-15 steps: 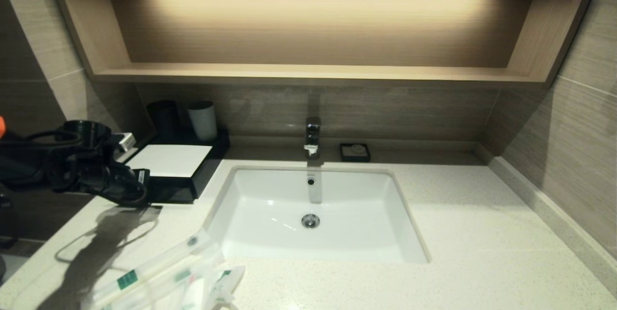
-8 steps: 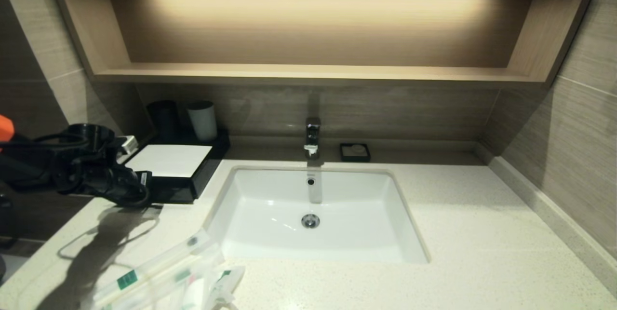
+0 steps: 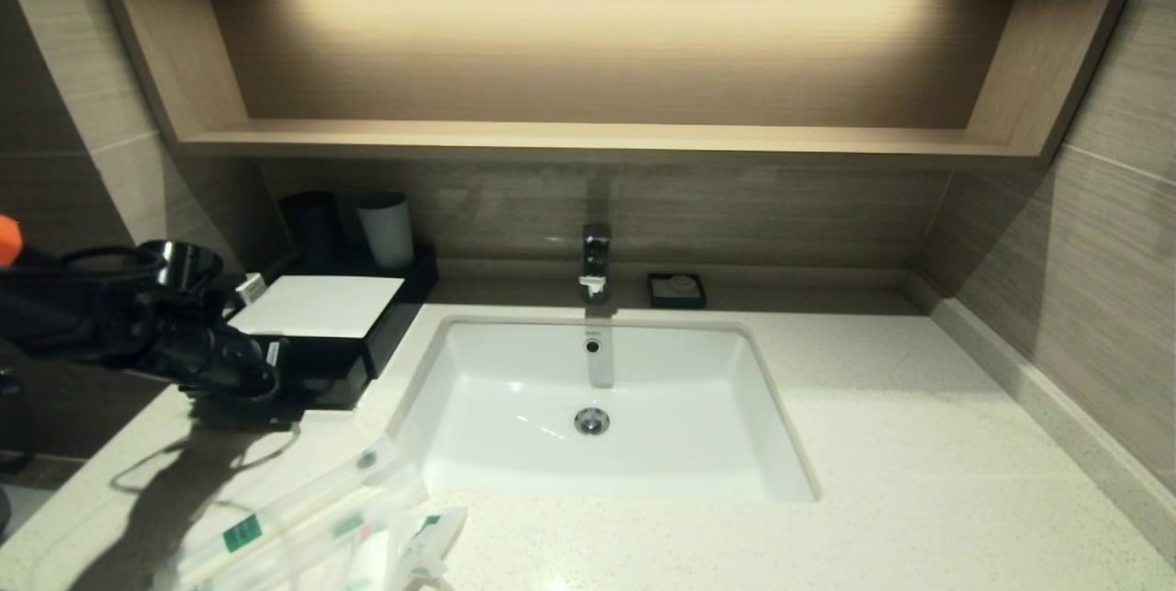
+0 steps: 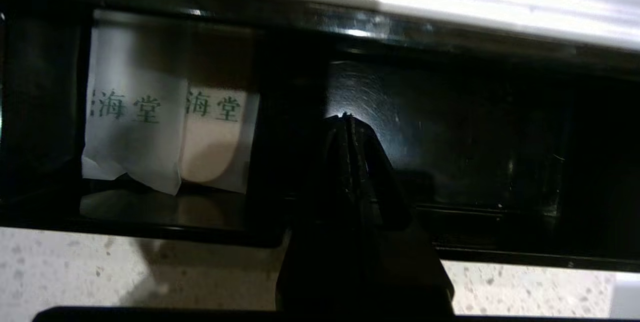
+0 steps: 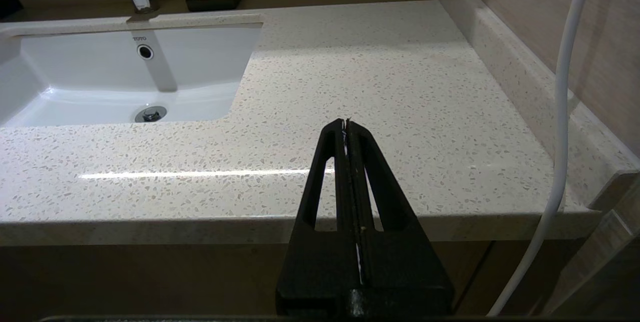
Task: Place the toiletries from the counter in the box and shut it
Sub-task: Open the drawer
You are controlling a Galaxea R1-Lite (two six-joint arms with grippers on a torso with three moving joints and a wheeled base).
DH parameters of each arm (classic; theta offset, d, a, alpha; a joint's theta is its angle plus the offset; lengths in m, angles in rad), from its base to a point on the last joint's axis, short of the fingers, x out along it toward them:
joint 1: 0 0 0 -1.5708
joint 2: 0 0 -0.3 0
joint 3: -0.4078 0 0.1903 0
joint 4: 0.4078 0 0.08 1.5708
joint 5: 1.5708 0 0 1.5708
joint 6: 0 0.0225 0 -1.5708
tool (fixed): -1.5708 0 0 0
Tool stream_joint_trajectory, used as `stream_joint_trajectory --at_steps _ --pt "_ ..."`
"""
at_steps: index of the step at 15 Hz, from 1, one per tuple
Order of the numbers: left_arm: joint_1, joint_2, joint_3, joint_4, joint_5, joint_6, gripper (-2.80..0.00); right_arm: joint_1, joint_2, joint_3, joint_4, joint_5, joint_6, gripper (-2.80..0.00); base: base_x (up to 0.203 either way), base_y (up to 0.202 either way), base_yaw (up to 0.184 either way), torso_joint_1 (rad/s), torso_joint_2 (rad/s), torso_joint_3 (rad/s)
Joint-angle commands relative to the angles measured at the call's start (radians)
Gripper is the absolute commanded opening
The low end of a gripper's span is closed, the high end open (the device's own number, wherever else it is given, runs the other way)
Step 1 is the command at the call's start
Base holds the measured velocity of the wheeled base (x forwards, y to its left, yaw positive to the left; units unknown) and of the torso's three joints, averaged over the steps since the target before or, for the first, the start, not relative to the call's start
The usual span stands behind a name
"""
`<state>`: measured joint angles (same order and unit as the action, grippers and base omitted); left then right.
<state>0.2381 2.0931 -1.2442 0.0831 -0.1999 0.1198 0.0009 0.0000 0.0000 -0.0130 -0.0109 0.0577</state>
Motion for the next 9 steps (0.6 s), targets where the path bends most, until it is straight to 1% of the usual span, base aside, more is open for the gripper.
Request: stream_joint_trajectory --at_steps 1,3,6,9 --pt "0.000 -0.018 -0.047 0.146 0.002 0.011 -2.80 0.001 0.000 0.000 -0.001 0.000 0.001 -2.80 0.000 0.000 0.000 0.000 0.00 0.000" --pt "0.001 -0.003 -0.101 0.262 0.003 0.036 -2.80 -0.001 0.000 0.000 -0.001 0.000 0.001 -2.80 0.000 0.000 0.000 0.000 0.00 0.000" --pt "0.007 -0.019 -0.114 0.292 0.011 0.041 -2.80 0.001 0.001 0.000 -0.001 0.000 0.001 -2.80 0.000 0.000 0.000 0.000 0.00 0.000" --pt "0.007 -0.019 -0.149 0.387 0.050 0.044 -2.80 0.001 0.000 0.000 -0.001 0.000 0.001 -2.80 0.000 0.000 0.000 0.000 0.00 0.000"
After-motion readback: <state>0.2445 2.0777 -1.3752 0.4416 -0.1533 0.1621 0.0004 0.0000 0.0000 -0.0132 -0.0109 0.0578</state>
